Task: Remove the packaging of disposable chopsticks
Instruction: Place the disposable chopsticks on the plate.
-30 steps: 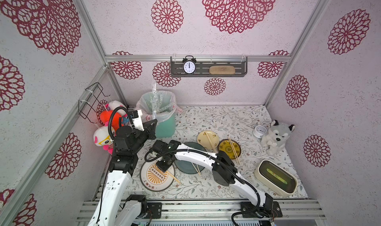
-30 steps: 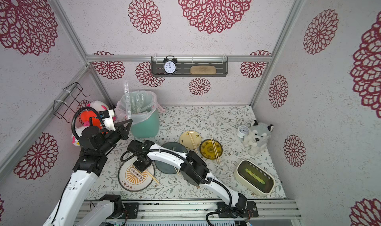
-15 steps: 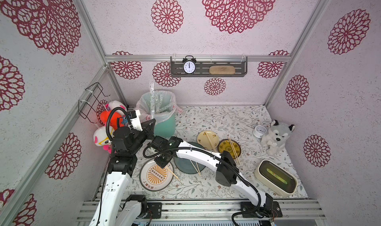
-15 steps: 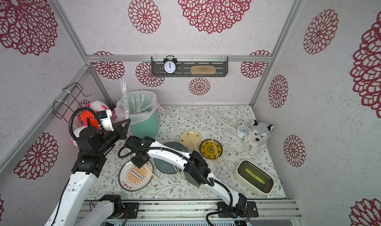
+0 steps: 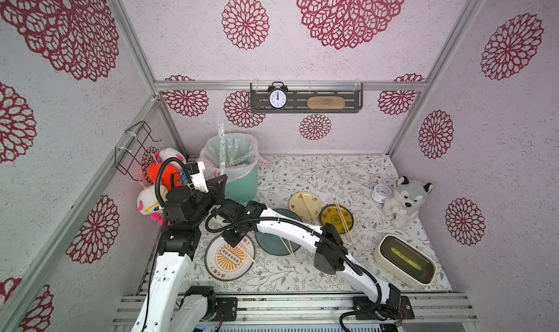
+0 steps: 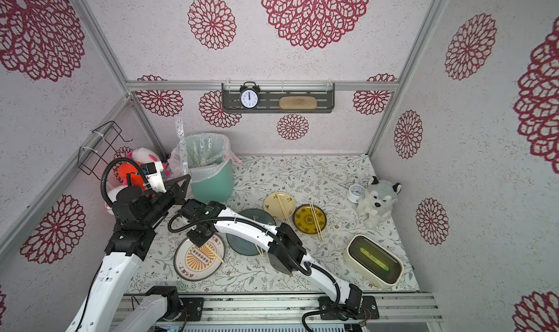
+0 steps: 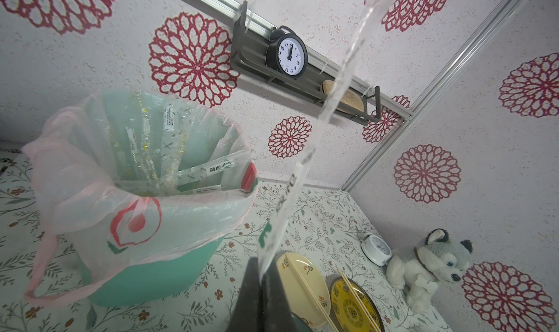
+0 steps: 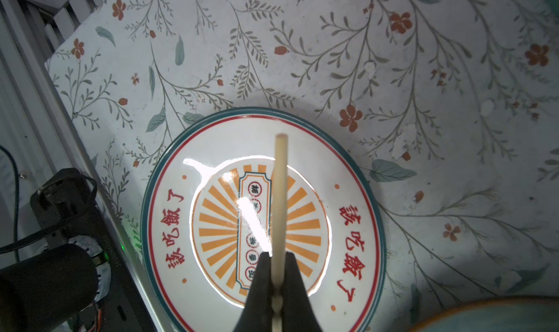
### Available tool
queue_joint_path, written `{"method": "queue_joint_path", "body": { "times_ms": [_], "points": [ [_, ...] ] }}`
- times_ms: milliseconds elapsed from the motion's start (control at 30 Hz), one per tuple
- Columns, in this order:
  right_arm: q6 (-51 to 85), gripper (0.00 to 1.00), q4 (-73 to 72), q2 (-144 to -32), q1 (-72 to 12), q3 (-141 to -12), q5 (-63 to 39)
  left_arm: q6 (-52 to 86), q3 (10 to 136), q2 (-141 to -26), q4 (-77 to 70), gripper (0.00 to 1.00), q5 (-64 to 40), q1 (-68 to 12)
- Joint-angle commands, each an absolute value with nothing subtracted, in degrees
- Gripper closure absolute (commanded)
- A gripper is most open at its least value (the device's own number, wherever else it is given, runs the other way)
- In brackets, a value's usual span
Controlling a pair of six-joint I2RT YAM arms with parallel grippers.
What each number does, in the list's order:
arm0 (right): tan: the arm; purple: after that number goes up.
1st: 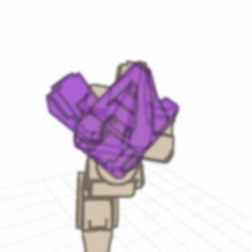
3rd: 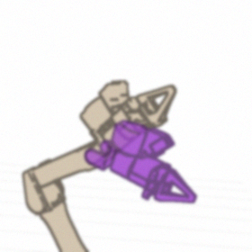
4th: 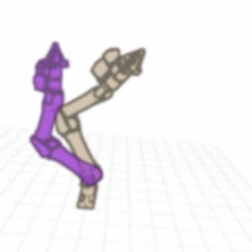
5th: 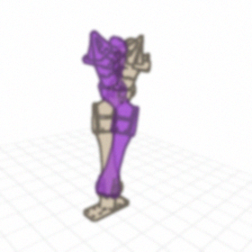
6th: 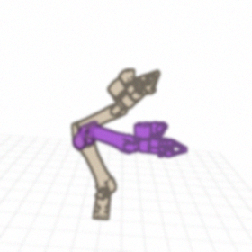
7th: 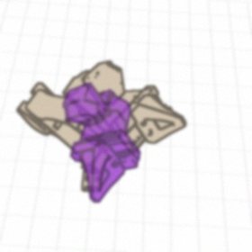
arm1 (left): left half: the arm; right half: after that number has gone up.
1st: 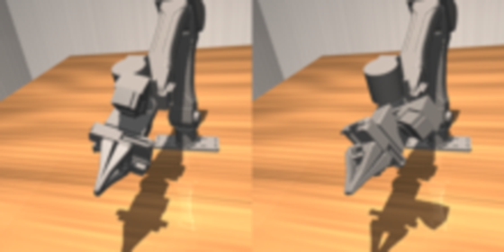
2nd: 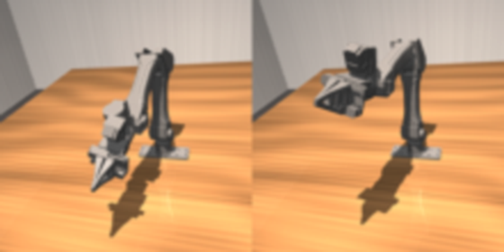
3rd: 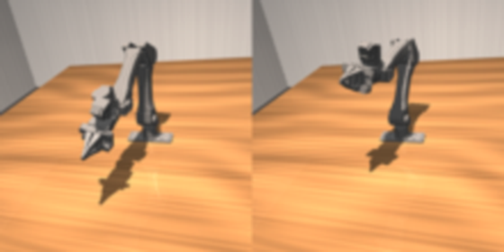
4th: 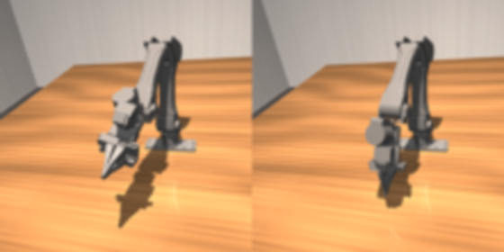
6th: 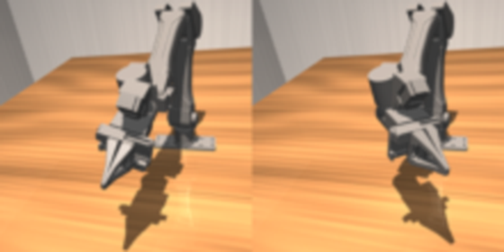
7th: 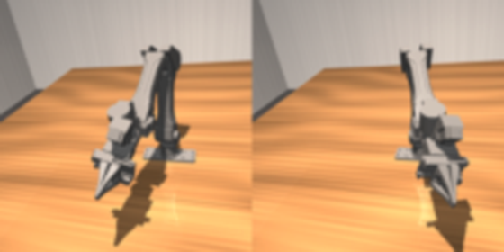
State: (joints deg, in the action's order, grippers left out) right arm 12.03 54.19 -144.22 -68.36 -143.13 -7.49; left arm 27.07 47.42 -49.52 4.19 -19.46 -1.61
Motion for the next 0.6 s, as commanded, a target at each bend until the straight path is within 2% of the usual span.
{"method": "queue_joint_path", "body": {
  "times_ms": [0,500,567],
  "points": [
    [11.48,1.00,54.49,-144.60,-68.36,-144.31,-8.74,27.04,48.16,-49.57,4.04,1.00,-20.03,-0.97],
    [11.47,1.00,55.13,-146.22,-67.99,-145.03,-8.76,27.11,47.72,-49.52,3.99,1.00,-20.56,-0.79],
    [11.74,0.97,54.48,-146.59,-67.87,-145.02,-9.21,27.02,47.72,-49.78,4.04,1.00,-20.59,-0.79]
  ]
}}
